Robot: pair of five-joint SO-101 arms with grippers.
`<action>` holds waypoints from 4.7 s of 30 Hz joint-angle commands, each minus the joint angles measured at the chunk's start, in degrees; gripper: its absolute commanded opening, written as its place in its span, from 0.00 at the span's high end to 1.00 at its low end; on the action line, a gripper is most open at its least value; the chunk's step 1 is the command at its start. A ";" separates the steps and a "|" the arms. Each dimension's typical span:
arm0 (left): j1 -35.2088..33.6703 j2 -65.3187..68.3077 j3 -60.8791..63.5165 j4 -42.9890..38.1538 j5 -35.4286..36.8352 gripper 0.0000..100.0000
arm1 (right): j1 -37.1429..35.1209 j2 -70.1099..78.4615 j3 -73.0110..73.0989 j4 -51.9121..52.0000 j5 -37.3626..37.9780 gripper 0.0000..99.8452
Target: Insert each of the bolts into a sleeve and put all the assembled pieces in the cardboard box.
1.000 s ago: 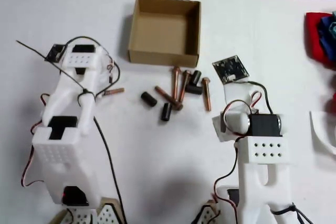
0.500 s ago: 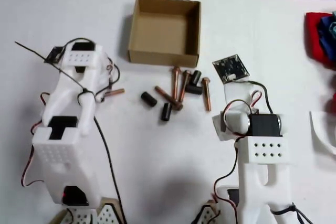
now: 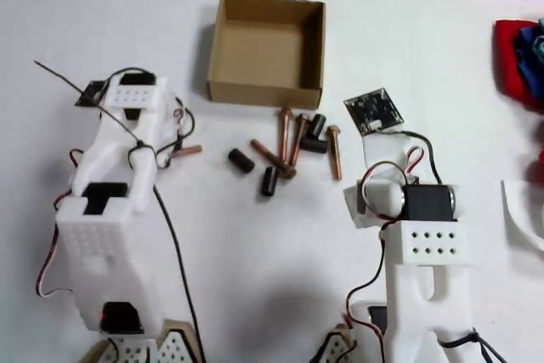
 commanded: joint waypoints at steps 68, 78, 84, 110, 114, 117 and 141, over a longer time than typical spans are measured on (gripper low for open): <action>7.56 21.01 -34.95 28.31 -41.67 0.97 | 0.66 -1.89 -0.35 -2.68 0.53 0.98; 13.19 17.41 -34.86 28.04 -86.77 0.97 | 0.66 -2.15 -0.35 -2.59 0.53 0.98; 12.57 20.75 -35.38 27.87 -75.78 0.94 | 0.66 -1.89 -0.35 -2.59 0.53 0.98; 12.66 25.23 -45.05 21.71 -69.63 0.86 | 0.66 -1.89 -0.26 -2.68 0.53 0.98; 12.57 26.46 -45.05 22.33 -69.63 0.87 | 0.66 -1.89 -0.26 -2.68 0.53 0.98; 13.01 26.11 -45.49 22.33 -69.54 0.97 | 0.66 -1.89 -0.26 -2.77 0.53 0.98; 12.92 5.89 -56.13 28.75 -63.91 0.98 | 0.66 -2.33 -0.26 -7.52 0.09 0.98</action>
